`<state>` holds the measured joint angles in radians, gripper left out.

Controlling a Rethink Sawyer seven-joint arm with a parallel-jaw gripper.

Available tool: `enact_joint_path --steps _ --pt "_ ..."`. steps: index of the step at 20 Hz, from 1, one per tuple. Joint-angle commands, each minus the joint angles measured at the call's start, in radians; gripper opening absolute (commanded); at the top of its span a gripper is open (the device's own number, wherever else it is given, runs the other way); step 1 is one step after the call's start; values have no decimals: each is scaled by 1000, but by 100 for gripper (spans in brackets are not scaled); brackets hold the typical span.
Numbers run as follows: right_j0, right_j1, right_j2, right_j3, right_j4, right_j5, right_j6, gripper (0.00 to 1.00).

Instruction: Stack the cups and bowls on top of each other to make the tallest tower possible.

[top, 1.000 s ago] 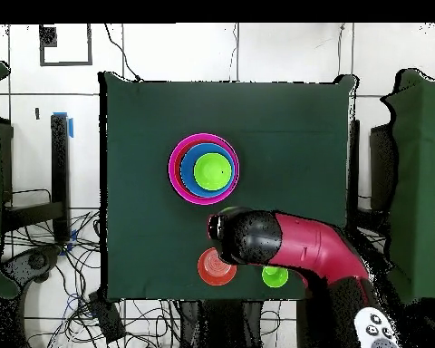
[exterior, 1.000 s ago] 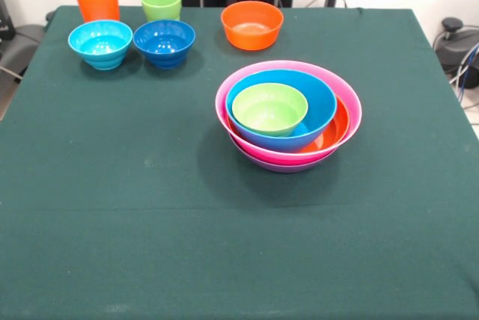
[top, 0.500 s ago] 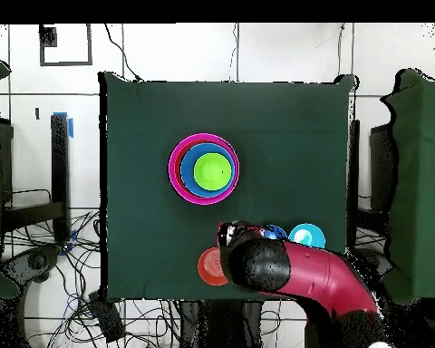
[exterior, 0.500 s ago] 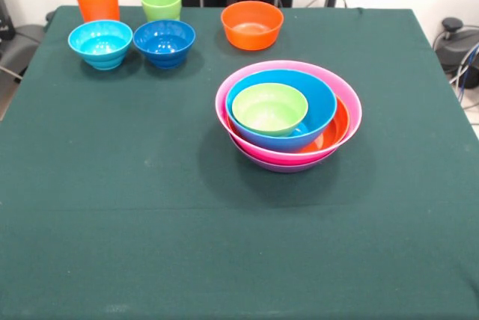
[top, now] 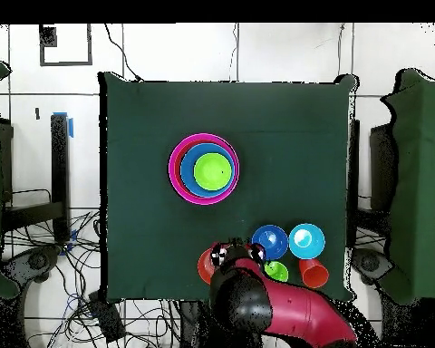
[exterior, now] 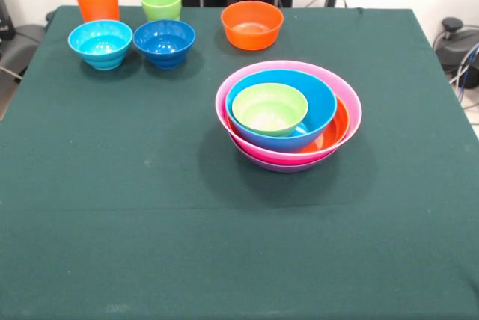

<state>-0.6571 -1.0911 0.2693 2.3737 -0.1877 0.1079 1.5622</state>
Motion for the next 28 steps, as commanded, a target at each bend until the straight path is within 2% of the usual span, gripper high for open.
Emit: enact_joint_path --steps 1,4,9,15,21,28 --pt "35 97 -47 146 -123 -197 170 0" --pt "77 148 -116 126 -160 -303 168 0" --pt "113 323 -191 65 -208 -485 173 0" --pt "142 405 -235 27 -232 -583 171 0" --pt "130 449 -219 2 -246 -588 175 0" --pt "85 401 -135 30 -235 -494 194 0"
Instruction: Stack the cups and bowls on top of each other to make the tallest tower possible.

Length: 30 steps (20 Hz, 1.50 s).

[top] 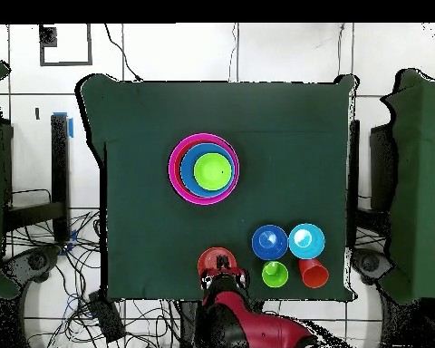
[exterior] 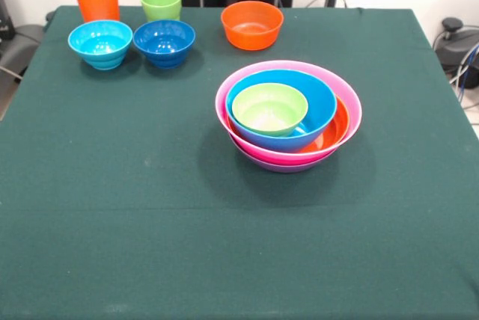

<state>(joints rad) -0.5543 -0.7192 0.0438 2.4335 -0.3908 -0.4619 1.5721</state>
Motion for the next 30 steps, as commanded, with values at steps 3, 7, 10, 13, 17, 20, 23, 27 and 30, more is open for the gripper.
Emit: enact_joint_path --steps 3,7,10,13,17,20,23,27,30 --pt "-33 27 111 -22 -34 81 189 0" --pt "-48 30 125 -19 -38 84 186 0" --pt "-46 30 121 -16 -32 86 184 0" --pt "-46 36 113 -13 -27 82 186 0" --pt "-69 53 122 -19 -44 82 181 0" --pt "-75 55 113 -13 -48 70 184 0" --pt "-80 53 119 -14 -50 75 184 0" --pt "-82 53 121 -15 -52 76 183 0" --pt "-86 53 124 -16 -50 82 184 0"
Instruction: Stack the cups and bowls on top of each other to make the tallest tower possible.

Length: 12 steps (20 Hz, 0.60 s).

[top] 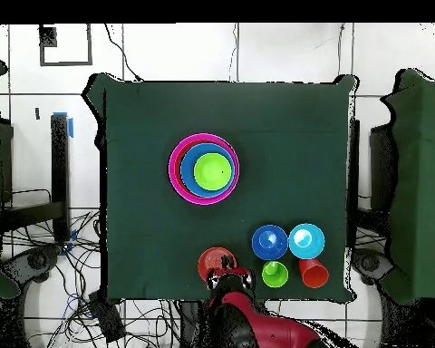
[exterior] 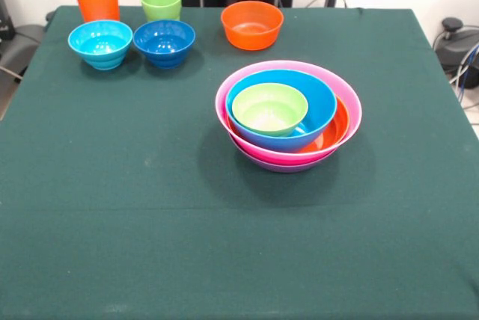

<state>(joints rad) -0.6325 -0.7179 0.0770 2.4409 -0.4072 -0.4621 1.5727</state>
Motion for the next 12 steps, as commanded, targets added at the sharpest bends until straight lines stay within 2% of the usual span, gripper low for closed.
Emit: enact_joint_path --steps 1,5,9,10,12 --pt "-8 50 92 -23 -33 85 182 0" --pt "-15 53 87 -23 -24 81 190 0" --pt "-60 65 124 -22 -28 103 198 0" --pt "-65 67 125 -19 -25 97 197 100" --pt "-69 68 128 -17 -23 96 200 100"
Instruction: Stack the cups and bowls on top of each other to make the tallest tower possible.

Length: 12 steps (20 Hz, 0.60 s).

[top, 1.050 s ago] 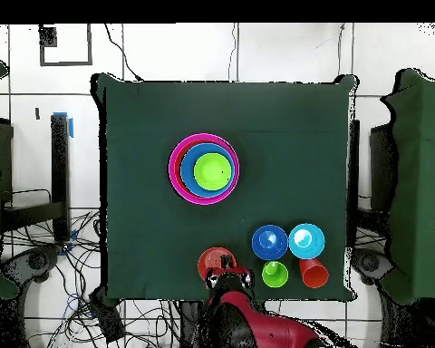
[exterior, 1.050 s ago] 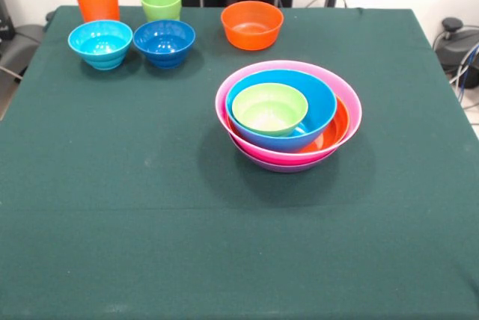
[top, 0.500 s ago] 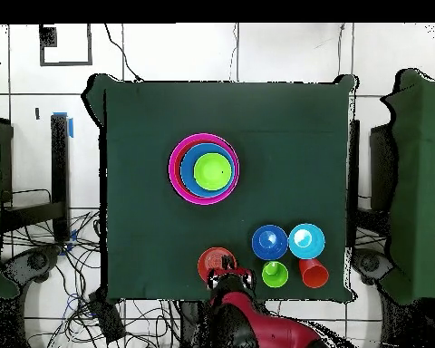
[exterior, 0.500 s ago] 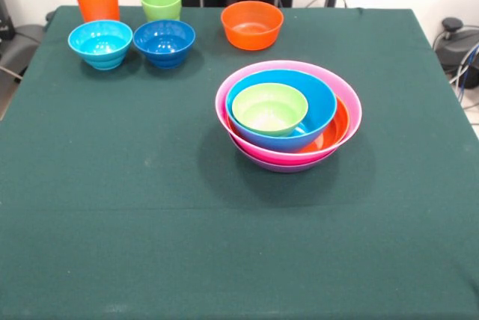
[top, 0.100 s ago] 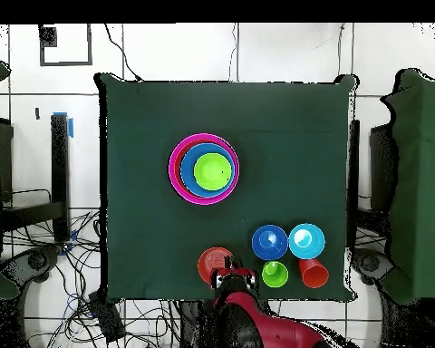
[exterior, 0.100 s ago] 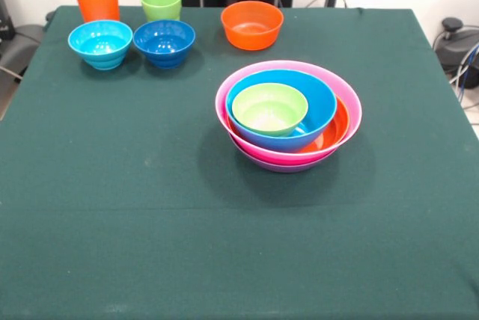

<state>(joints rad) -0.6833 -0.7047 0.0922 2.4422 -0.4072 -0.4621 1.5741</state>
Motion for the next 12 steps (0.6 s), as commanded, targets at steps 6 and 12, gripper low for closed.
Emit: enact_joint_path --steps 6,12 --pt "4 21 107 -3 -8 81 210 100" --pt "8 15 108 -6 -18 95 225 100"
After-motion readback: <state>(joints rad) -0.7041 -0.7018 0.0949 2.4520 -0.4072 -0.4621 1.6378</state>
